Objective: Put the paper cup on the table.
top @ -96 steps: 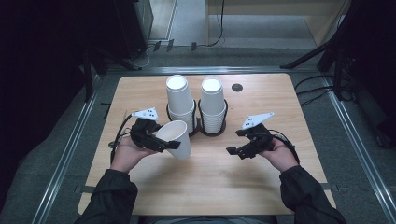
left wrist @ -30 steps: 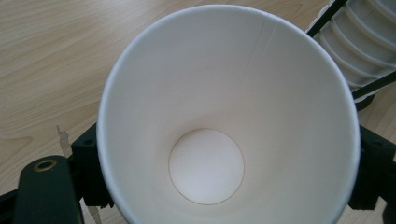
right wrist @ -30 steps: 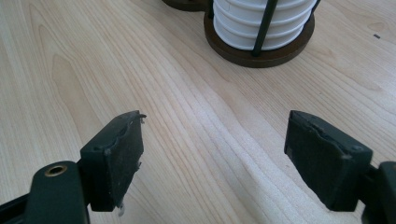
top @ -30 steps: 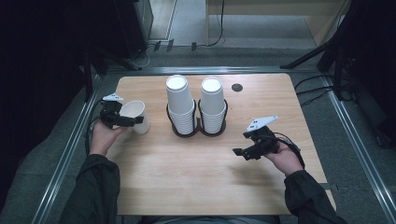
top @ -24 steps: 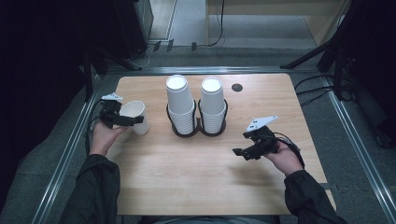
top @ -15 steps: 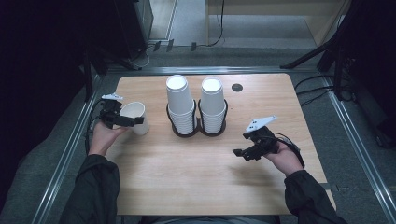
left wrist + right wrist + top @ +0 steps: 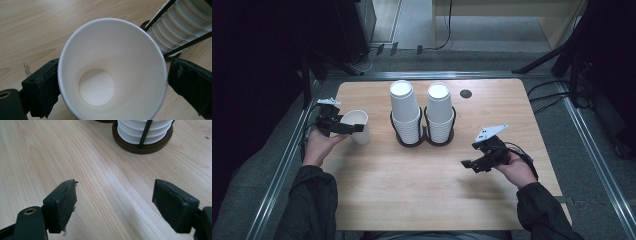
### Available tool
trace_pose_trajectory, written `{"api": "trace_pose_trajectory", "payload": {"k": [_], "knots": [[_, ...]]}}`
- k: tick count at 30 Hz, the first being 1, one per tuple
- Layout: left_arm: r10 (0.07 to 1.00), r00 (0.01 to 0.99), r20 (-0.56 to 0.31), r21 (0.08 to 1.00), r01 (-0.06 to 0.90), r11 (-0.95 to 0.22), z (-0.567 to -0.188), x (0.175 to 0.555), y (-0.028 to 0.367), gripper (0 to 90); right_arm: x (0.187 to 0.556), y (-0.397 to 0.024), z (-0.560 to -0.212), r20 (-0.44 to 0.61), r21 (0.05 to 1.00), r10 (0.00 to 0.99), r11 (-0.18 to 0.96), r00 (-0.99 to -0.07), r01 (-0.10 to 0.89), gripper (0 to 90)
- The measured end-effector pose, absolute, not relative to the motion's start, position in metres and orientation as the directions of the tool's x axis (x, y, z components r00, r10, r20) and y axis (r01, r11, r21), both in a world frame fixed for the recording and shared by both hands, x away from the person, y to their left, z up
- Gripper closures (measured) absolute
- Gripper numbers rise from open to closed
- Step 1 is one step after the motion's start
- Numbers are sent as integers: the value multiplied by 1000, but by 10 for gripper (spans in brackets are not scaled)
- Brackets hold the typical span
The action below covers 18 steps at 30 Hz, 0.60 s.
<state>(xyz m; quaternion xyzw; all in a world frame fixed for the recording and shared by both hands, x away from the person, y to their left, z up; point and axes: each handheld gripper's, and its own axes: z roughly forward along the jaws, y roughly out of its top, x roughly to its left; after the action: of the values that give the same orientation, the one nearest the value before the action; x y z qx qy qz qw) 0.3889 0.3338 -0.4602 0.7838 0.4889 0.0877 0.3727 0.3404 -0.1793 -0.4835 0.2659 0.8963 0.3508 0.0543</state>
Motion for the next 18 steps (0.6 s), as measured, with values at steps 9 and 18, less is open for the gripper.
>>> {"api": "trace_pose_trajectory", "payload": {"k": [9,18], "knots": [[840,483,-246,677,706,-208,-446,384,339,29,340,-179,-484,98,658,518,607,-850,446,201],[833,489,-259,704,686,-184,-431,377,345,30,342,-180,-483,104,660,522,601,-847,451,201]]}}
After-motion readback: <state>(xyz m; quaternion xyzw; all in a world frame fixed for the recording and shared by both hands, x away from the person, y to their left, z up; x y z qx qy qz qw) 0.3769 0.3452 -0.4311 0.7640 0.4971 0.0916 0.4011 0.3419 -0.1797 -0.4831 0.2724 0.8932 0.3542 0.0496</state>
